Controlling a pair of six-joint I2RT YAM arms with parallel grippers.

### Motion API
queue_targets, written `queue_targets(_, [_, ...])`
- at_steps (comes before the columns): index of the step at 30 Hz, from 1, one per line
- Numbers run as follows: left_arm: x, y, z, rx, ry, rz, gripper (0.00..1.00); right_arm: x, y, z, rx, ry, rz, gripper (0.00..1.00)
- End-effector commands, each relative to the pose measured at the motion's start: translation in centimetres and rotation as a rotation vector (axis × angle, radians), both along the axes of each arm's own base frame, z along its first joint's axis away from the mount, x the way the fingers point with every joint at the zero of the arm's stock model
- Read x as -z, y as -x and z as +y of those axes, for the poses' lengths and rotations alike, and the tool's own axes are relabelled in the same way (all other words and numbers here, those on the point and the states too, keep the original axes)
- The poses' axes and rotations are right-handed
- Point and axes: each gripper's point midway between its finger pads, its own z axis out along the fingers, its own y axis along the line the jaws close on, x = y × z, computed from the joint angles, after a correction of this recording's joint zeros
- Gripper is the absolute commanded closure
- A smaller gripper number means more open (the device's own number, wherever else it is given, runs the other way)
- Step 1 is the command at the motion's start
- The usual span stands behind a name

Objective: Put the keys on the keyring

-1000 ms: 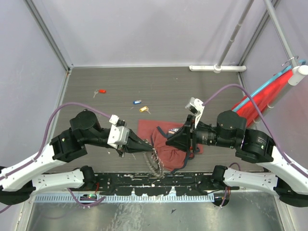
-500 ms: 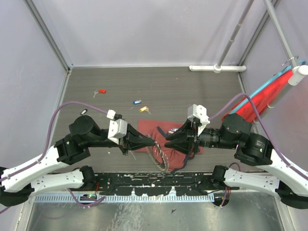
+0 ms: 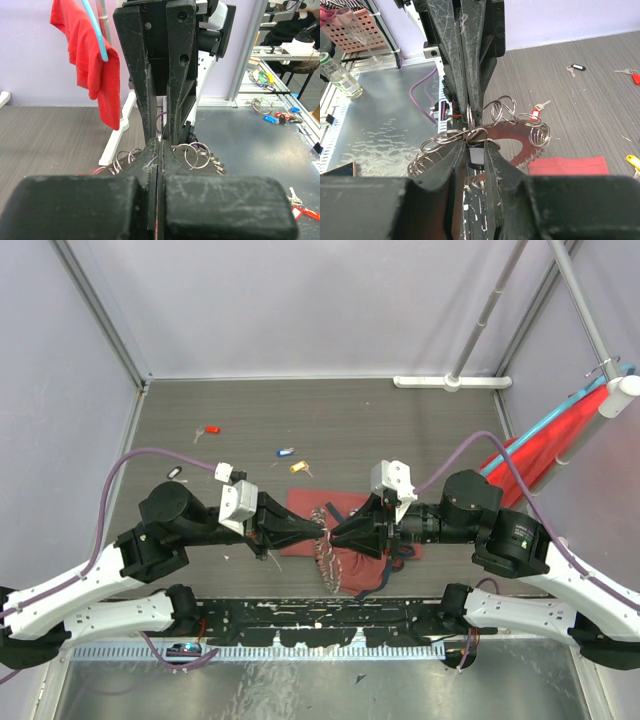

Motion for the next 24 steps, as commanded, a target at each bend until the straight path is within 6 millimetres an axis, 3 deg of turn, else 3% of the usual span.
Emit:
queue_targets(1, [-1.5, 0.0, 0.0, -0.003, 0.064, -0.018, 1.00, -3.0, 0.2, -0.2, -0.011, -0.096, -0.062, 0.74])
queue_targets(7, [-1.4, 0.0, -0.2, 0.001, 0.061, -0.013, 1.00, -3.5, 0.3, -0.1, -0.016, -0.113, -0.062, 0.72])
queue_targets(17, [-1.6, 0.2, 0.1, 0.006, 0.069, -0.020, 1.00, -1.8, 0.2, 0.1, -0.015, -0.063, -0.031, 0.73])
queue_targets(24, [-1.8, 0.3, 0.2, 0.009, 0.080, -0.026, 1.00, -1.1, 0.3, 0.0, -0.016, -0.045, -0.012, 0.63])
